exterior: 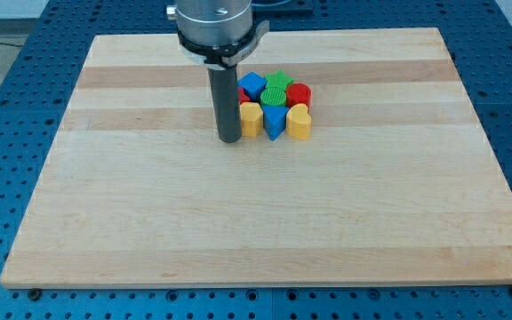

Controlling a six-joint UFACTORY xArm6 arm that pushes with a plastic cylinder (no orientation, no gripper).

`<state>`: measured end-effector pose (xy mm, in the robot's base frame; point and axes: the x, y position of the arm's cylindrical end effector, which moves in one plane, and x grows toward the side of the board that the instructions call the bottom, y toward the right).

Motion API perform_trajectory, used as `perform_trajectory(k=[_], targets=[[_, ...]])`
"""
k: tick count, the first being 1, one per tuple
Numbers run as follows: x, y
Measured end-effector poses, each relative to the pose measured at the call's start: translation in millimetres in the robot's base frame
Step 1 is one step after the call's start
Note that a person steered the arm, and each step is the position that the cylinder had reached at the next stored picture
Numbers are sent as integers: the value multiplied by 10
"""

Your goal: Push the red star into the yellow hexagon

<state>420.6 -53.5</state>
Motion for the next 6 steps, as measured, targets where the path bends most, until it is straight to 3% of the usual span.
perform_trajectory(k=[3, 6], targets=[[-57, -393], [-492, -348]])
